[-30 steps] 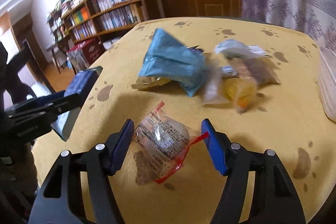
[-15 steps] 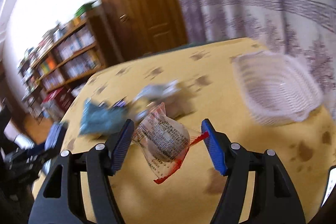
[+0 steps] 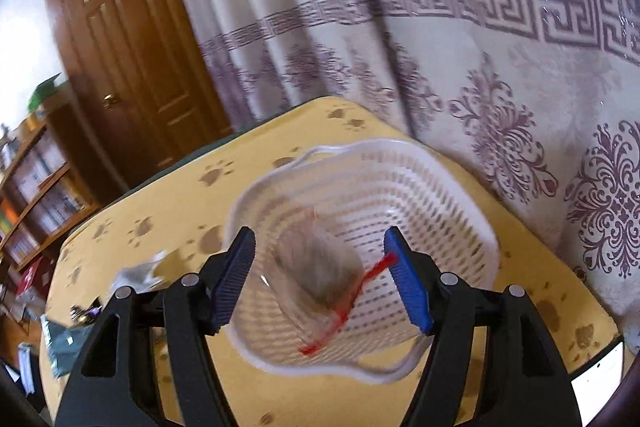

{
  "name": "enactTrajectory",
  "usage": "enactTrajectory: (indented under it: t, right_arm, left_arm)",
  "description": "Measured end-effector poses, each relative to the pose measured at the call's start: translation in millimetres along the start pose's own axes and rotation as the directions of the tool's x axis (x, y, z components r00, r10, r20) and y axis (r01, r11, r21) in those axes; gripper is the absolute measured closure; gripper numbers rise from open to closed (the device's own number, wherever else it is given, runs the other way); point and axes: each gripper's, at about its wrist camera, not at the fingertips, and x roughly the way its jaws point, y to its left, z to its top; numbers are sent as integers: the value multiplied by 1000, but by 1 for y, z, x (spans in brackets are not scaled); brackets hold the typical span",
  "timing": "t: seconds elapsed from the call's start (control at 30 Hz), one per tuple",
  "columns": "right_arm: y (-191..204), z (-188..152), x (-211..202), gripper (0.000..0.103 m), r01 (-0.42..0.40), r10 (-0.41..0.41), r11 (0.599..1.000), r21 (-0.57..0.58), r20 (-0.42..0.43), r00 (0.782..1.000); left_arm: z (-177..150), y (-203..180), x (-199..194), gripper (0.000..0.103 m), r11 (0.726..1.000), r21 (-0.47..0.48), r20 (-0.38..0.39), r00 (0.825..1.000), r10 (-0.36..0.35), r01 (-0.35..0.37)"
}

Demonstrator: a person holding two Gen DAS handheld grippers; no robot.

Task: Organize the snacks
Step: 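Drop the clear packet into the white basket with right tool while left tool carries the bar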

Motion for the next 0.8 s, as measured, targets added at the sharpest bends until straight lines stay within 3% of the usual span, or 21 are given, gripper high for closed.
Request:
enactTrajectory:
  t: [0.07, 0.47, 0.6, 0.8]
  right_arm:
    - [-3, -2, 1, 23, 21, -21, 1000, -9, 15, 1000]
    - [-1, -28, -35, 23, 37, -36, 999, -9, 117, 992]
    - [-12, -36, -55, 23, 83, -85, 996, 20, 179, 980]
    - [-31, -44, -63, 22, 145, -159, 986, 78, 206, 966]
  left_arm:
    - [4, -7, 3, 52, 1000, 11, 0, 1000, -7, 7]
    - [41, -61, 18, 52, 992, 97, 38, 996, -83, 79]
    - [59, -80, 29, 52, 985, 101, 39, 988, -147, 142]
    - [93, -114, 55, 52, 965, 107, 30, 970, -242, 238]
